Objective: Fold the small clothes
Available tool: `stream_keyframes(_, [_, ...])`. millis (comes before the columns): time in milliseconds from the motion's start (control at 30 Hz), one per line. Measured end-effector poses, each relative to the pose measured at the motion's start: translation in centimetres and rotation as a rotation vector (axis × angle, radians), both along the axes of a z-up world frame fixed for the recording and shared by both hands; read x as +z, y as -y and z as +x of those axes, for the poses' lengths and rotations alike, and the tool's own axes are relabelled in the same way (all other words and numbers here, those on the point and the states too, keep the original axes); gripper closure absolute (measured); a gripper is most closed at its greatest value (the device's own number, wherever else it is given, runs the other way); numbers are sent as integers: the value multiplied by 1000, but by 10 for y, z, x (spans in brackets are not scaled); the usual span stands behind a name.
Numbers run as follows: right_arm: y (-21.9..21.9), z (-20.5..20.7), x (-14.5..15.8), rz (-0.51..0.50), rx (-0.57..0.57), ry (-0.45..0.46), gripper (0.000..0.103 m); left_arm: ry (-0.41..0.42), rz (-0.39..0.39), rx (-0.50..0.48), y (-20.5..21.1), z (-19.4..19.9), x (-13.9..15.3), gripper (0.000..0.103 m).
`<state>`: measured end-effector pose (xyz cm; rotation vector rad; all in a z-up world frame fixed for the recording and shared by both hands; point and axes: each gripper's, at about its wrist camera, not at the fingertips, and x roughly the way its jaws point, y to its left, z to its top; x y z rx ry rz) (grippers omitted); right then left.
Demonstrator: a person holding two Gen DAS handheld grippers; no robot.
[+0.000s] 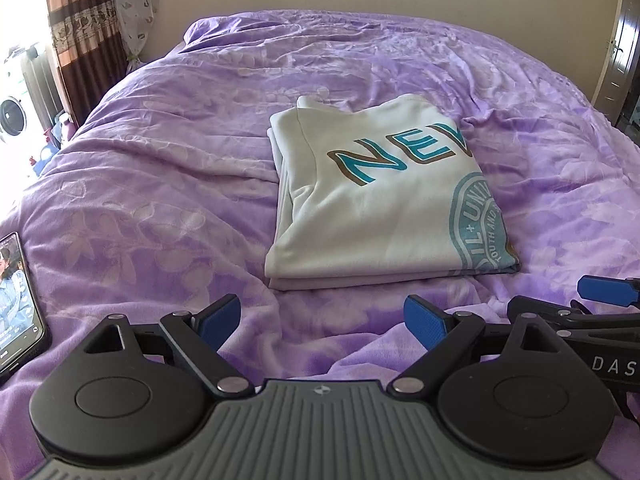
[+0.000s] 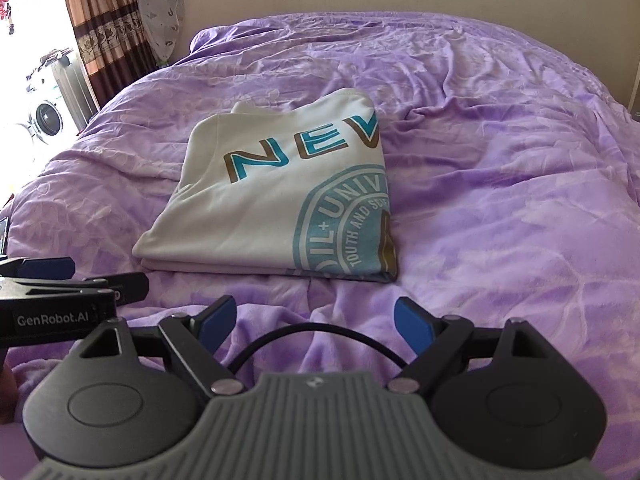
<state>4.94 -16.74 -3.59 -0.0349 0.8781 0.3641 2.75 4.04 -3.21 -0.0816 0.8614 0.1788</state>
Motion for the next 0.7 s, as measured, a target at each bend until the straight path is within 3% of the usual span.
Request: stream_keyframes(700, [-1, 0, 1, -1, 0, 1, 21, 8, 10, -7, 0, 3, 2, 0])
